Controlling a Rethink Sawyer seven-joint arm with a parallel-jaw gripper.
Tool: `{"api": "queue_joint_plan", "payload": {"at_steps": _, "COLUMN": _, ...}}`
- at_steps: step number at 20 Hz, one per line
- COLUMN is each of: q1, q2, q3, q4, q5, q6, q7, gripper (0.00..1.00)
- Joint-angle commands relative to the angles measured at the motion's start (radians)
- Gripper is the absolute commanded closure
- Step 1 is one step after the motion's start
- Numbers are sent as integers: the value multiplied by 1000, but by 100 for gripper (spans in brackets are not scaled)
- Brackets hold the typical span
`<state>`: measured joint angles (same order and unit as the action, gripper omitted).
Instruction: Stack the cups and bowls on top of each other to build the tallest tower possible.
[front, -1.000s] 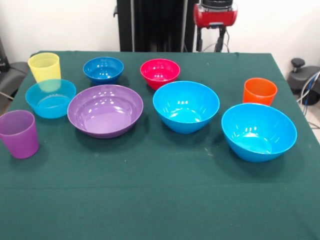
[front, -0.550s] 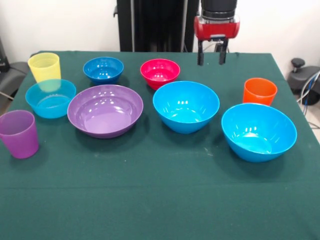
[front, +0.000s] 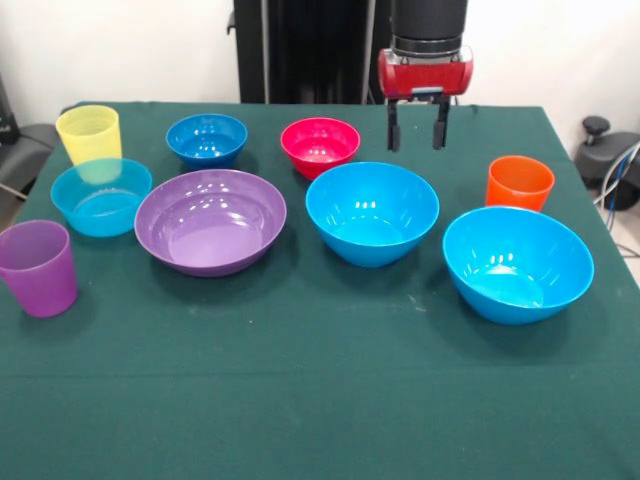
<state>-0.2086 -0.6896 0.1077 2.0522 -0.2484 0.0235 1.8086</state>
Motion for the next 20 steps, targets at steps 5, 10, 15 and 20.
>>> {"api": "queue_joint_plan", "payload": {"at_steps": 5, "q1": 1, "q2": 71, "q3": 90, "q4": -84, "q5": 16, "q6": 88, "q7": 85, "gripper": 0}}
{"api": "queue_joint_plan", "payload": {"at_steps": 10, "q1": 12, "q2": 96, "q3": 83, "q4": -116, "q5": 15, "q6": 86, "q7": 82, "gripper": 0}}
{"api": "queue_joint_plan", "payload": {"at_steps": 15, "q1": 14, "q2": 116, "q3": 77, "q4": -130, "q5": 10, "q6": 83, "q7": 81, "gripper": 0}}
{"api": "queue_joint_plan", "payload": {"at_steps": 20, "q1": 9, "q2": 126, "q3": 72, "q4": -136, "q5": -2, "q6": 73, "q7": 76, "gripper": 0}}
